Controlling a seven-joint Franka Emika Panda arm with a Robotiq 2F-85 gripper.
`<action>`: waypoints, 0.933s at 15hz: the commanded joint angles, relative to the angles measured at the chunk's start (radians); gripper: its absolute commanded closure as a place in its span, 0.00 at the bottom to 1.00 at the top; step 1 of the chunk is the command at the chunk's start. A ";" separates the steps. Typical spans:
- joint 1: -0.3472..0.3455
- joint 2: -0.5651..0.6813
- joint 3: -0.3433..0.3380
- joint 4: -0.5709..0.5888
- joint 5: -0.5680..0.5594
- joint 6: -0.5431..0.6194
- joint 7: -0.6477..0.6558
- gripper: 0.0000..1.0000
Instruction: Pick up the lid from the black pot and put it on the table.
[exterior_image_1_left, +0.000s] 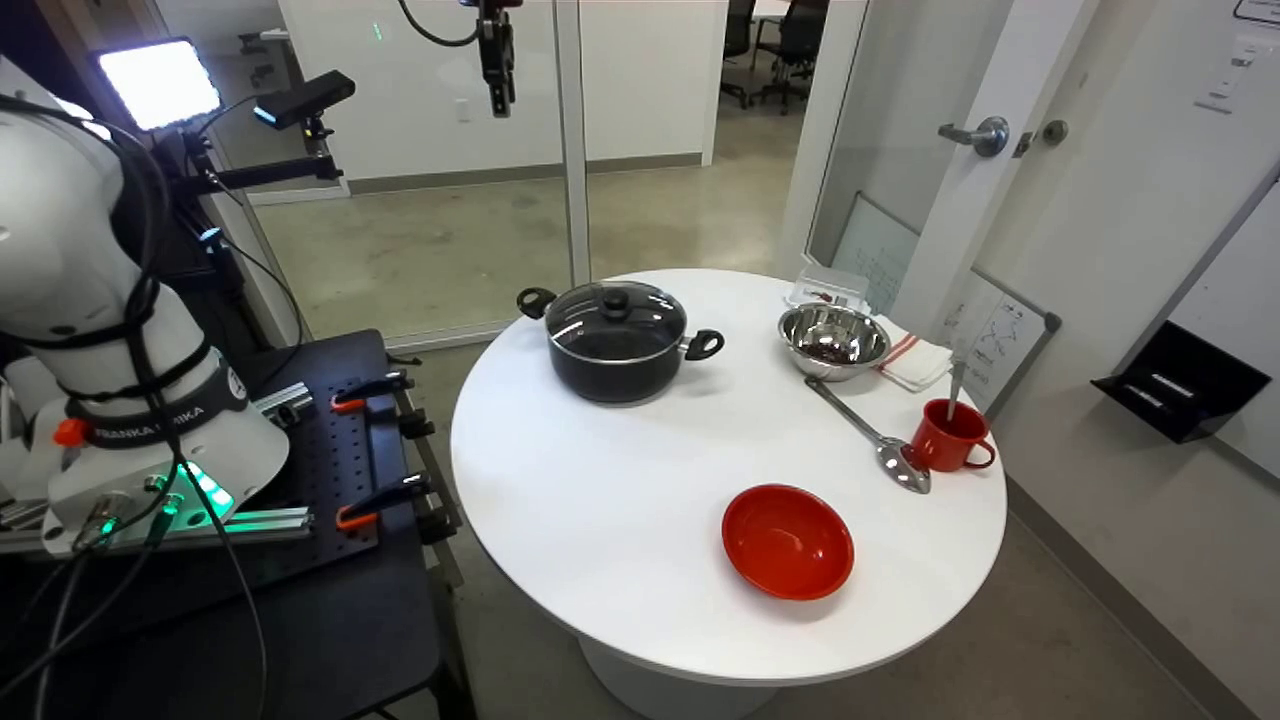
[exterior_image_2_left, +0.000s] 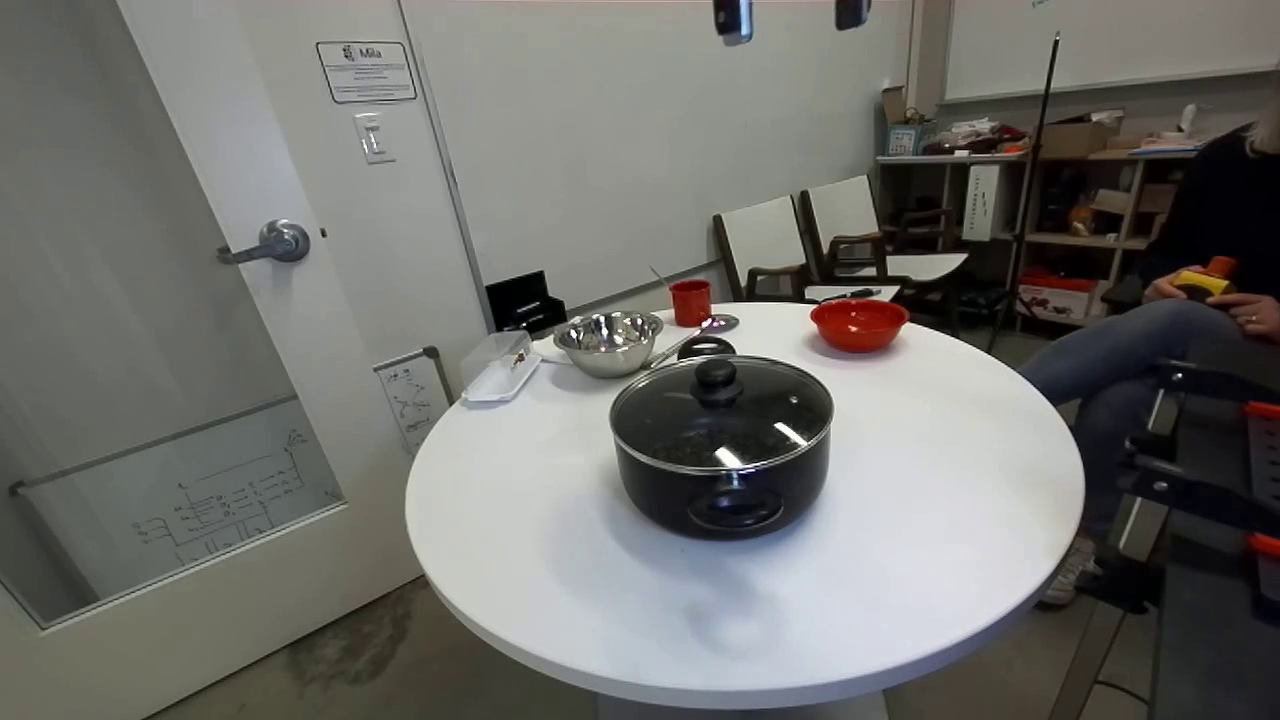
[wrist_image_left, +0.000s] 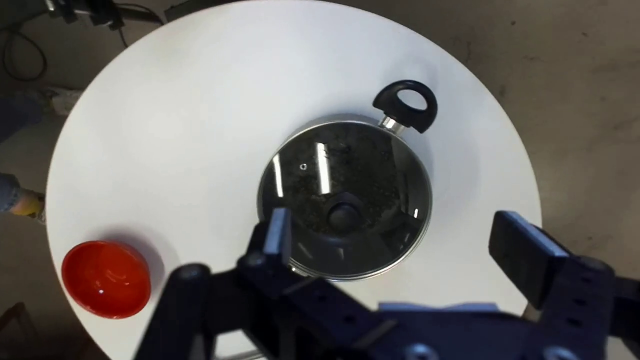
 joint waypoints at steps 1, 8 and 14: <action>0.027 0.158 -0.017 0.088 -0.042 0.119 0.171 0.00; 0.130 0.366 -0.068 0.115 -0.430 0.201 0.584 0.00; 0.091 0.409 -0.181 0.147 -0.078 0.306 0.481 0.00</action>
